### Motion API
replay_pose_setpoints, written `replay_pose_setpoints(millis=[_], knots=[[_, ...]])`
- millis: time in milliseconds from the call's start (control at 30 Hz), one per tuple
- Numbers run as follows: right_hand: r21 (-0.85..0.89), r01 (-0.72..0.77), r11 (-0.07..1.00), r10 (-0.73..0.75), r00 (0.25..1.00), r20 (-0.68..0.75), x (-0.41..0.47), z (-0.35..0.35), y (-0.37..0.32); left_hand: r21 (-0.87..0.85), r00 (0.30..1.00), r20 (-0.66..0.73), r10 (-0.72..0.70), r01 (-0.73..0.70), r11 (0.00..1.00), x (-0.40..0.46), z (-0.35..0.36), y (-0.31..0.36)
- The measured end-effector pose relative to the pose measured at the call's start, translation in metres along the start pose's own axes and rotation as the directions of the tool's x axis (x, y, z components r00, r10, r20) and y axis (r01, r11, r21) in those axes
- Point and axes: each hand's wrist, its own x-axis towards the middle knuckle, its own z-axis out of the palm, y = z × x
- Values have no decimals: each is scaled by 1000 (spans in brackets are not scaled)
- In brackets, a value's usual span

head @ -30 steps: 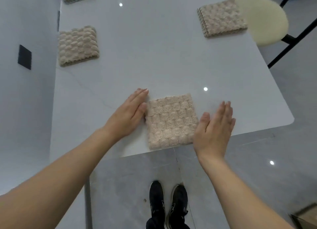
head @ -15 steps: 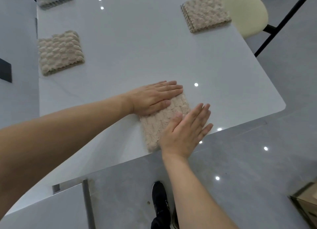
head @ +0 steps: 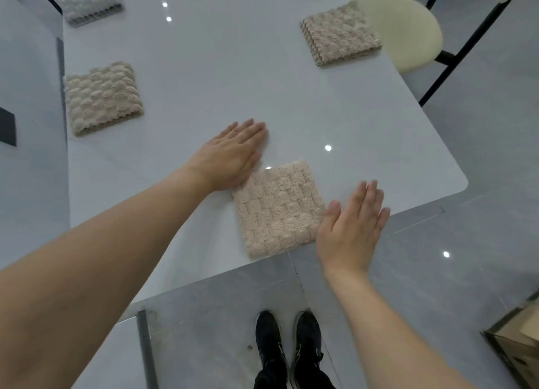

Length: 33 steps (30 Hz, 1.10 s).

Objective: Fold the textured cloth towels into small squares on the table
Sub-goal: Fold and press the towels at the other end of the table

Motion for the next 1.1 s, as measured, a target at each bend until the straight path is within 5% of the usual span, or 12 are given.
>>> replay_pose_setpoints(millis=[100,433,1100], knots=[[44,150,988,-153,985,81,34,-17,5,-121,977,-102,-188,175,977,-11,-6,21],[140,506,851,-523,791,319,147,-39,31,-409,877,-134,-461,375,832,49,-2,111],[383,531,756,-650,675,349,311,-41,46,-534,751,-144,-644,489,690,184,-3,137]])
